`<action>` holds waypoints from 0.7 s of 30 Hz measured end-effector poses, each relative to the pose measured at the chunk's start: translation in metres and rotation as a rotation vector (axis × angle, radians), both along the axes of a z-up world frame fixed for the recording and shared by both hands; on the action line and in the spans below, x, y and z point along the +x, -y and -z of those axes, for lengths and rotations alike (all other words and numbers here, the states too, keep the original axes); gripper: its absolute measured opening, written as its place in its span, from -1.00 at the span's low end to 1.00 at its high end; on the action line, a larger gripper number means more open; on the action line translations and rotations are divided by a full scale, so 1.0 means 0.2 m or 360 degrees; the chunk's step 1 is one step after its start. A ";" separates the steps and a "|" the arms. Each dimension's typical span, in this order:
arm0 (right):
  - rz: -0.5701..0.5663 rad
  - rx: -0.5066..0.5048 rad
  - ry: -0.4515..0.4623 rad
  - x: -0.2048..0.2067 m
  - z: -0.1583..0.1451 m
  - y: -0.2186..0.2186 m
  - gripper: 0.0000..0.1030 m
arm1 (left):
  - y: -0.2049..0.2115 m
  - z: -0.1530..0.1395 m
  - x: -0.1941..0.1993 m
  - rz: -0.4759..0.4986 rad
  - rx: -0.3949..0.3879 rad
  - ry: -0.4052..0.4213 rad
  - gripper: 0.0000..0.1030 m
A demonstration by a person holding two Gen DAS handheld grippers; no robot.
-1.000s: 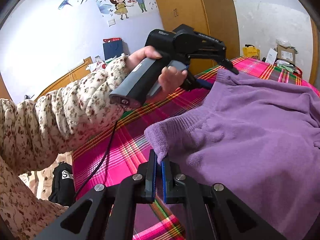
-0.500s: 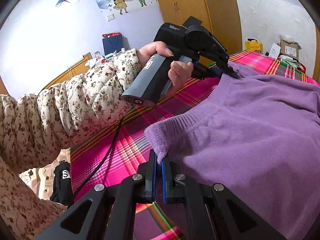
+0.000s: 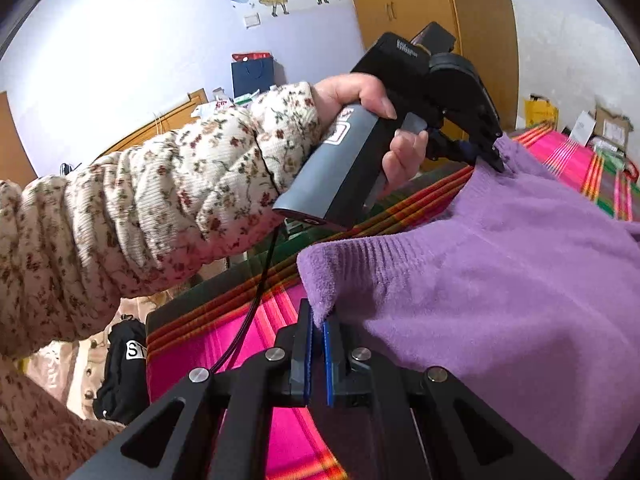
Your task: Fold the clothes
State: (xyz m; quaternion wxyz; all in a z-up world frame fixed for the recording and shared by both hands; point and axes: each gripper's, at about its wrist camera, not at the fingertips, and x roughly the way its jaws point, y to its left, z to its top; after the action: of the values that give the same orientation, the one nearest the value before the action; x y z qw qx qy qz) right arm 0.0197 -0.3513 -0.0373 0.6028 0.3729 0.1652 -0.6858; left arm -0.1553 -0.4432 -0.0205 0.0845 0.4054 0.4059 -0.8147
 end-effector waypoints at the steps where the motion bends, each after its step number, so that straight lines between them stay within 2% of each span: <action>1: 0.0003 0.0015 0.0017 -0.01 0.02 0.02 -0.91 | 0.01 0.01 0.02 -0.0004 0.0013 0.0003 -0.81; 8: 0.0032 0.0099 0.0093 -0.05 0.09 0.07 -0.88 | -0.01 0.00 0.04 0.0016 -0.0040 0.0032 -0.73; 10: 0.0048 0.0113 0.0107 -0.06 0.09 0.07 -0.86 | -0.03 -0.01 0.08 0.0018 -0.0062 0.0049 -0.57; 12: 0.0068 0.0125 0.0098 -0.06 0.09 0.06 -0.75 | -0.06 -0.04 0.12 0.0017 -0.0124 0.0080 -0.35; 14: 0.0089 0.0125 0.0076 -0.06 0.06 0.03 -0.48 | -0.09 -0.08 0.18 0.0005 -0.0217 0.0101 -0.19; 16: 0.0115 0.0103 0.0047 -0.06 0.03 -0.02 -0.37 | -0.11 -0.12 0.24 -0.0002 -0.0271 0.0086 -0.16; 21: 0.0205 -0.0024 0.0024 -0.08 -0.11 -0.20 -0.37 | -0.18 -0.26 0.44 -0.0117 -0.0354 0.0036 -0.13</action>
State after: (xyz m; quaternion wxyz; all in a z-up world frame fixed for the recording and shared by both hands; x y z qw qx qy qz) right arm 0.0034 -0.3116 -0.0155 0.5614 0.3834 0.1313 -0.7215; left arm -0.0663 -0.4080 0.0320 0.1633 0.3877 0.3267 -0.8463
